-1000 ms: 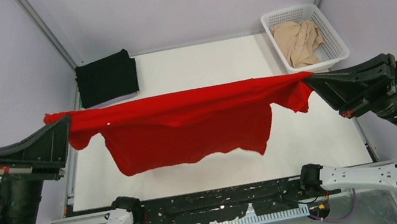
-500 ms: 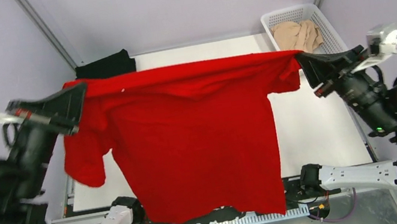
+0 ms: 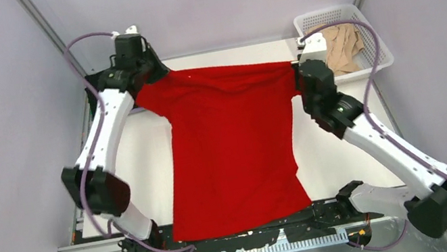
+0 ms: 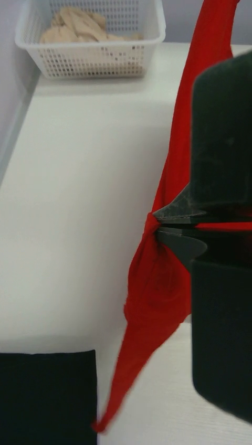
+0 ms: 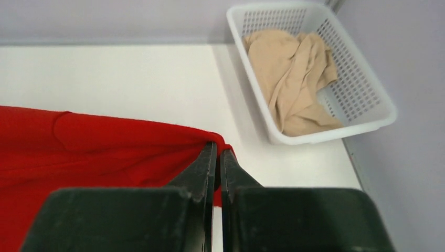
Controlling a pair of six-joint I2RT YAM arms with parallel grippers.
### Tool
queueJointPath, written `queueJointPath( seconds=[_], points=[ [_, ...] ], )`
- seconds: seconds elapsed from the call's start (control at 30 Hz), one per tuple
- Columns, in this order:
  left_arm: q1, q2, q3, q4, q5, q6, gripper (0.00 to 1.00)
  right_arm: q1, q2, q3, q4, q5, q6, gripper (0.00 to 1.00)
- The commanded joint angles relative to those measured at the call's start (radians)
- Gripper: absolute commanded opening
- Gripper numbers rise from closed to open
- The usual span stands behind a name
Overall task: Fold and stack the t-shirts
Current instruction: Flatten out the tshirt
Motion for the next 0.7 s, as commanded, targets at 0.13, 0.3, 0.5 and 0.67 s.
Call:
queueJointPath(
  seconds=[0.13,0.3,0.5,0.67],
  points=[
    [0.038,0.505,0.409,0.083,0.117,0.075,0.0,-0.205,0.408,0.028,0.288,-0.361,0.148,0.05],
    [0.042,0.866,0.784,0.08,0.117,0.026,0.7,-0.304,0.731,0.258,0.229,-0.425,0.218,0.12],
    [0.053,0.855,0.672,0.27,0.215,-0.076,1.0,-0.369,1.013,0.664,-0.092,-0.492,0.306,0.88],
    [0.039,0.698,0.48,0.275,0.245,-0.041,0.99,-0.368,0.888,0.486,-0.034,-0.611,0.325,0.96]
  ],
)
